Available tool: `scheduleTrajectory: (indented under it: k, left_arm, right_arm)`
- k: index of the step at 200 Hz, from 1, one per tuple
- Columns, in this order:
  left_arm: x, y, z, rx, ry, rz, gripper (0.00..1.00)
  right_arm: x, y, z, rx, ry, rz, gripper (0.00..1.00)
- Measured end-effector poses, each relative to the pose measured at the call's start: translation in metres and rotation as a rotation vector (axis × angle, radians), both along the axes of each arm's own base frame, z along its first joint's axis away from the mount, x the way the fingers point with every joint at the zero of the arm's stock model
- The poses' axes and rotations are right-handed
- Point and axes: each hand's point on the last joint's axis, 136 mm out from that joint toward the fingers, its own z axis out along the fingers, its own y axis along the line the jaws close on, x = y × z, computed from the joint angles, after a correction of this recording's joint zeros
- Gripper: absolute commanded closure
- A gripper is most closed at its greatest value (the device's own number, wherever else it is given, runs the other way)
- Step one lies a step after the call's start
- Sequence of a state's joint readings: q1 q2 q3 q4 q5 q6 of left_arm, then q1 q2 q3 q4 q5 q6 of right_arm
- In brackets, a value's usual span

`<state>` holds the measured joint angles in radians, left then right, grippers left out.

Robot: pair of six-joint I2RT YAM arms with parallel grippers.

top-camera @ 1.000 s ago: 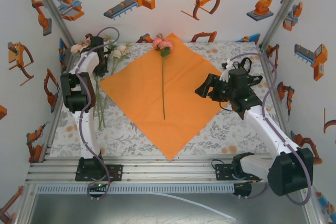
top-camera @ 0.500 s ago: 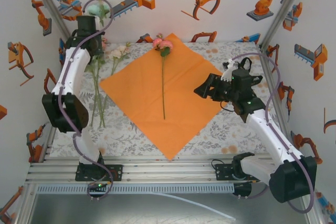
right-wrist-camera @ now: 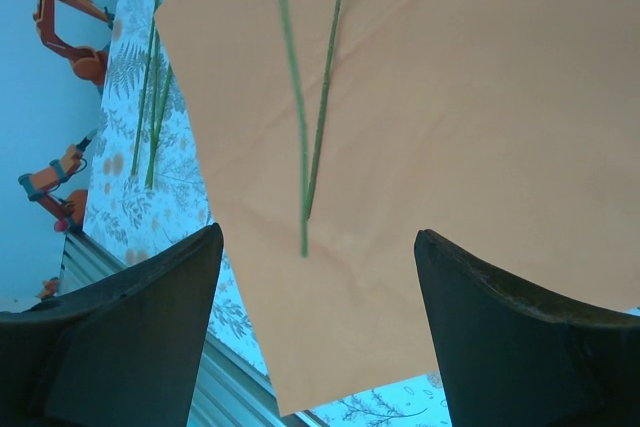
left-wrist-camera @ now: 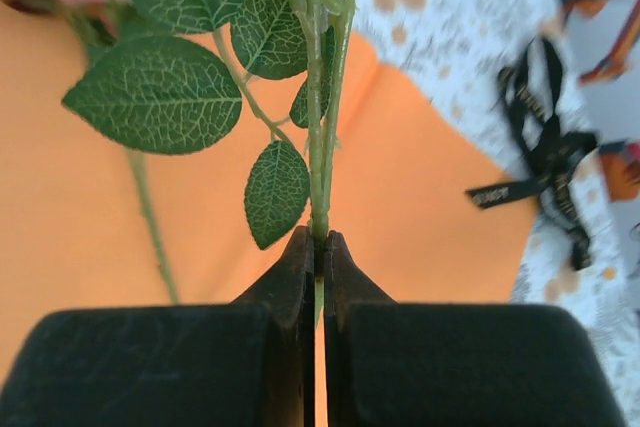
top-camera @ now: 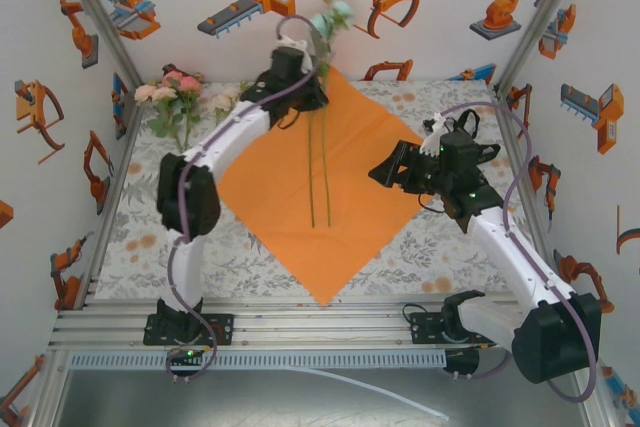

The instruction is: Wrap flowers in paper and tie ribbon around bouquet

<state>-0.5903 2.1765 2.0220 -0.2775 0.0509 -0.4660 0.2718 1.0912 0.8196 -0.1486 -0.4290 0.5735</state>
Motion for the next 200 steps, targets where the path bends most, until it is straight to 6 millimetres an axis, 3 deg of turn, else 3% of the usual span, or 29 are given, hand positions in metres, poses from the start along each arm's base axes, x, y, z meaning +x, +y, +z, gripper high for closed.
scheduleTrajectory:
  k: [17,48,99,143,200]
  left_arm:
    - [0.003,-0.026,-0.046,0.081,0.038,-0.031,1.00]
    - [0.019,-0.032,-0.093,0.197,0.058,-0.024,1.00]
    - [0.046,-0.022,-0.111,0.285,0.007,0.013,1.00]
    - [0.052,-0.023,-0.134,0.344,-0.004,-0.005,0.96]
    - [0.050,-0.016,-0.150,0.418,0.009,-0.015,0.75]
  right_arm:
    - [-0.001,0.000,-0.001,-0.004,0.001,0.001,0.29]
    - [-0.002,-0.001,-0.006,-0.015,0.004,0.004,0.29]
    - [-0.003,-0.002,-0.008,-0.026,0.007,0.009,0.29]
    - [-0.004,-0.004,-0.013,-0.045,0.015,0.005,0.29]
    - [-0.004,-0.005,-0.014,-0.051,0.018,-0.001,0.29]
